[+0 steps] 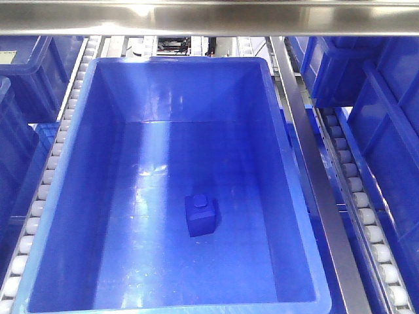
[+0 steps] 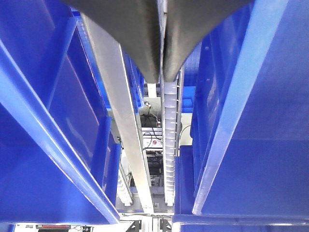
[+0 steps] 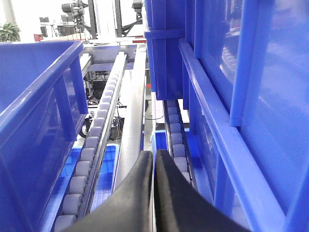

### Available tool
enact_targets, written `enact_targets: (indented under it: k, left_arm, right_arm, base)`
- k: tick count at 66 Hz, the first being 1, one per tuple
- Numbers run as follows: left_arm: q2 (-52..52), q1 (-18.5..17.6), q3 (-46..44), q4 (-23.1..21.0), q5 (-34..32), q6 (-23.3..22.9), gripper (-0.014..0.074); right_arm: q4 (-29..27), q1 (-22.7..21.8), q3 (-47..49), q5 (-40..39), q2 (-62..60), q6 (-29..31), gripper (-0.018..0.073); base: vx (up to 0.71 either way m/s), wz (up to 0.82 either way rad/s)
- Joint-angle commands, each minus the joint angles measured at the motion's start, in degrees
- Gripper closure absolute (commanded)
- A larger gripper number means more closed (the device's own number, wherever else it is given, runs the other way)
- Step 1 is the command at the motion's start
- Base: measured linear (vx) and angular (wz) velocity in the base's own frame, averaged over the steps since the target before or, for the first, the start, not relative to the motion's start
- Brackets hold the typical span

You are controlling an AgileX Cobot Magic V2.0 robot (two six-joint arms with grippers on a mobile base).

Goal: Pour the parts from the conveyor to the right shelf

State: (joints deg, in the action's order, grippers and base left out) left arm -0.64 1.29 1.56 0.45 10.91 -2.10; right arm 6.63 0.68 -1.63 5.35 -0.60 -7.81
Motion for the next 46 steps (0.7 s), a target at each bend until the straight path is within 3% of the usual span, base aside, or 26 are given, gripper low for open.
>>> enact_targets:
  k: [1,46]
  left_arm:
    - [-0.7,0.2,-1.1,-0.5,-4.1,-0.5,0.0603]
    - [-0.7,0.2,-1.1,-0.5,-4.1,-0.5,0.0603]
  right_arm:
    - [0.6,-0.3,-0.5,-4.4,-0.7,0.2,0.0564]
    - [0.6,-0.3,-0.5,-4.4,-0.7,0.2,0.0564]
  base:
    - [0.00,0.00]
    - [0.00,0.00]
